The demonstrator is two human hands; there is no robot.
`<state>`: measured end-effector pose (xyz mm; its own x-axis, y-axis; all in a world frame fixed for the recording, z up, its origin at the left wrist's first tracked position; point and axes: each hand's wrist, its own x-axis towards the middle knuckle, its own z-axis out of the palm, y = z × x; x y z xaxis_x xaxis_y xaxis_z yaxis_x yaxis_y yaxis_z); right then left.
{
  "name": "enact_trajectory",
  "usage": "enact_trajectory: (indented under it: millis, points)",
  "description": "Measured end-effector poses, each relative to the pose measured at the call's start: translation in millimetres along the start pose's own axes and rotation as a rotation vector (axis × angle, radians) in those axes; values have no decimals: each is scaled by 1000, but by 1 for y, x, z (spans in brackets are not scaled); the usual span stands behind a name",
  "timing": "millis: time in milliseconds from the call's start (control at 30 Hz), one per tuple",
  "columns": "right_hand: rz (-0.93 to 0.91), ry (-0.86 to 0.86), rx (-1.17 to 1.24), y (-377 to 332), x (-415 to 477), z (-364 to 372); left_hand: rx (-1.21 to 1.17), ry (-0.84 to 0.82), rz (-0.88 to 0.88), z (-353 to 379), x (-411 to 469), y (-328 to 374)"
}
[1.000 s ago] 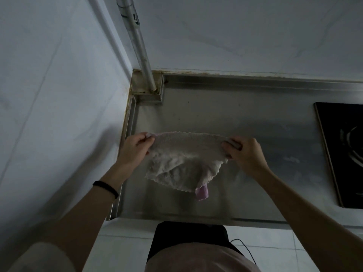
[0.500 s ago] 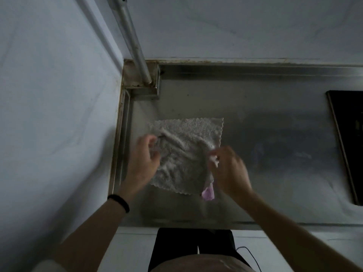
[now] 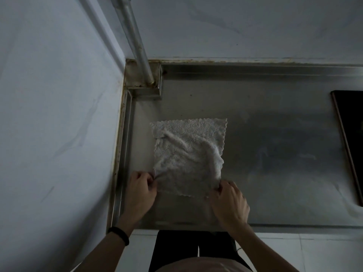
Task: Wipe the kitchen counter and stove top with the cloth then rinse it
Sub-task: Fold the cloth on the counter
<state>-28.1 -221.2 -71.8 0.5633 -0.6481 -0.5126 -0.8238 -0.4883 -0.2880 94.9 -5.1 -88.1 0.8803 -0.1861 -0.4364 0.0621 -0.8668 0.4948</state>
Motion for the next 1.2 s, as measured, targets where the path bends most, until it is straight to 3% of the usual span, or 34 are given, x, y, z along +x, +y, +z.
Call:
enact_trajectory:
  millis: [133,300,467,667,833,967,1067,1200]
  points:
    - [35,-50,236,24,3,-8,-208,-55,-48,1,-21,-10]
    - [309,-378,720,57,-14,-15,-614,-125,-288,9,-65,-29]
    - [454,-541,801,90,-52,-21,-760,-136,-368,7,-106,-32]
    - [615,-531,832,90,-67,-22,-761,-211,-271,-4,-119,-11]
    - [412,-477,548,76,-48,-15,-780,-233,-198,-12,-101,3]
    - [270,-446,219,78,-32,-11,-902,-231,-251,-15,-88,10]
    - [193,-387,227,83,-21,-15,-960,-221,-265,-13,-80,11]
    - [-47,-272,246,84,-5,-25,-1072,-192,-295,-11,-69,13]
